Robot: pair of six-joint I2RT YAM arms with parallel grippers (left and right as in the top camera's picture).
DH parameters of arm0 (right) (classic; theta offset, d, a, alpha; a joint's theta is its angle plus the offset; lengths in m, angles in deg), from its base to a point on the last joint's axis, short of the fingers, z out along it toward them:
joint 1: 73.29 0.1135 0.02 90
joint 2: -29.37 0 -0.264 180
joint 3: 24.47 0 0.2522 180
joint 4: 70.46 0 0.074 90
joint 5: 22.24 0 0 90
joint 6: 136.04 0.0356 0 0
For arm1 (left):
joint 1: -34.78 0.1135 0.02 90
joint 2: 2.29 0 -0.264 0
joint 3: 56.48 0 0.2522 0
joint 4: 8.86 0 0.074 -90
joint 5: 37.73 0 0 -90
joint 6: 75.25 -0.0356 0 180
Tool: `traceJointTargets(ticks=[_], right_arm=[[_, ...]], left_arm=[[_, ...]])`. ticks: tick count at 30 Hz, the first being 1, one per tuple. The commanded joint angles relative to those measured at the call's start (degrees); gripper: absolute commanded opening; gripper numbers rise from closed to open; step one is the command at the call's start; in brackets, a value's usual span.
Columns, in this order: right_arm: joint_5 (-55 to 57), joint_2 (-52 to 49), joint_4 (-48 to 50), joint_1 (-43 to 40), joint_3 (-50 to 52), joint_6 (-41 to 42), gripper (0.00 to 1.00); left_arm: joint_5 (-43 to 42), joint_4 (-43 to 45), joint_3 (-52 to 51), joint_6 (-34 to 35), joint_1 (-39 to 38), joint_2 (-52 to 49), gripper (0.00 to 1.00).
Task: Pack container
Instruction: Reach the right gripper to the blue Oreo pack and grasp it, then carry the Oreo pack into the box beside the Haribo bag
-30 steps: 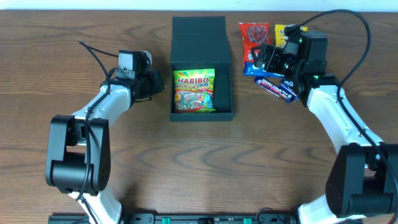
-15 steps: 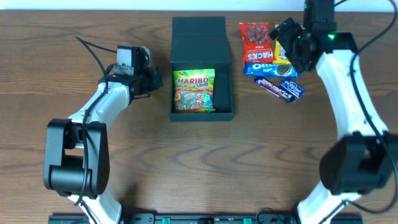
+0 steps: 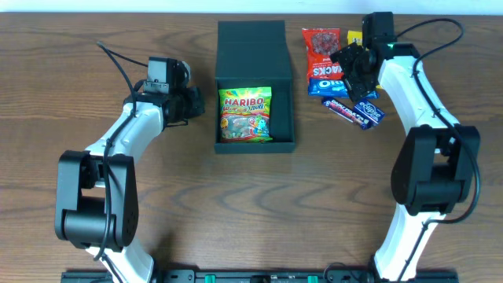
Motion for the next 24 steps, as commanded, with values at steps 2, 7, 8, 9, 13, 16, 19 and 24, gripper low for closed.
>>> traceJointTargets(ticks=[2,7,8,9,13,16,19,24], right_arm=[[-0.1,-2.3,-0.1,-0.4,-0.5,1.5,0.83],[-0.2,-3.9,-0.3,-1.4,-0.5,1.5,0.82],[-0.1,-4.3,-0.3,-1.6,-0.5,1.5,0.82],[0.0,-4.5,-0.2,-1.8,-0.5,1.5,0.82],[0.3,-5.7,0.6,-2.7,-0.5,1.5,0.78],[0.3,-6.4,1.0,-3.0,-0.5,1.5,0.76],[0.1,-6.8,2.0,-3.0,-0.5,1.5,0.75],[0.1,-7.9,2.3,-3.0,-0.5,1.5,0.72]], left_arm=[[0.6,-0.4,1.1,-1.4,0.1,1.3,0.07],[0.6,-0.7,1.1,-1.6,0.1,1.3,0.07],[0.6,-0.9,1.1,-1.6,0.1,1.3,0.07],[0.6,-1.1,1.1,-1.6,0.1,1.3,0.07],[0.6,-1.4,1.1,-1.6,0.1,1.3,0.08],[0.6,-1.4,1.1,-1.6,0.1,1.3,0.08],[0.6,-1.4,1.1,-1.6,0.1,1.3,0.08],[0.6,-1.4,1.1,-1.5,0.1,1.3,0.09]])
